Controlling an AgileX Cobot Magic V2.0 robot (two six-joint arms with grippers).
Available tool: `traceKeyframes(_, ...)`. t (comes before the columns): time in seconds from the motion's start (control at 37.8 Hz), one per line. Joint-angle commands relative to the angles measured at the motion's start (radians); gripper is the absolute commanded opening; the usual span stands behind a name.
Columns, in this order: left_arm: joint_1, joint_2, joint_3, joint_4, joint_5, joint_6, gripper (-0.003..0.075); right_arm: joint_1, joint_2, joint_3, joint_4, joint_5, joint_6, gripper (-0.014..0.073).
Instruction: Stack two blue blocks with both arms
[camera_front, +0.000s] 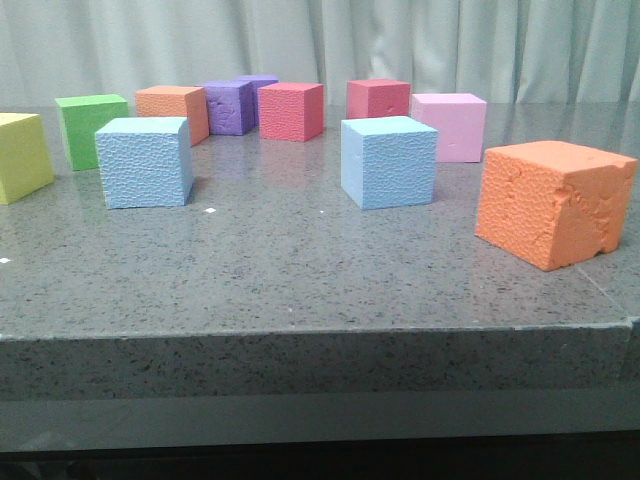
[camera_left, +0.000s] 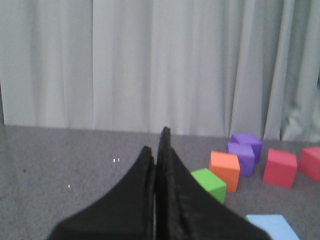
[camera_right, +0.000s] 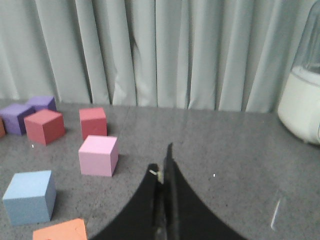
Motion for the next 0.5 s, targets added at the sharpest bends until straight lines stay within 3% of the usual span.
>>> traceKeyframes(0.0, 0.003, 0.067, -0.061, 0.003, -0.026, -0.005, -0.002, -0.005, 0.094, -0.078, 0.004, -0.007, -0.01, -0.0061)
traceKeyframes(0.37, 0.003, 0.096, -0.061, -0.014, -0.031, -0.005, -0.002, -0.005, 0.139, -0.085, 0.068, -0.04, -0.01, -0.0061)
traceKeyframes(0.48, 0.003, 0.096, -0.048, -0.014, -0.058, -0.005, -0.0018, -0.005, 0.139, -0.085, 0.067, -0.048, -0.01, -0.0027)
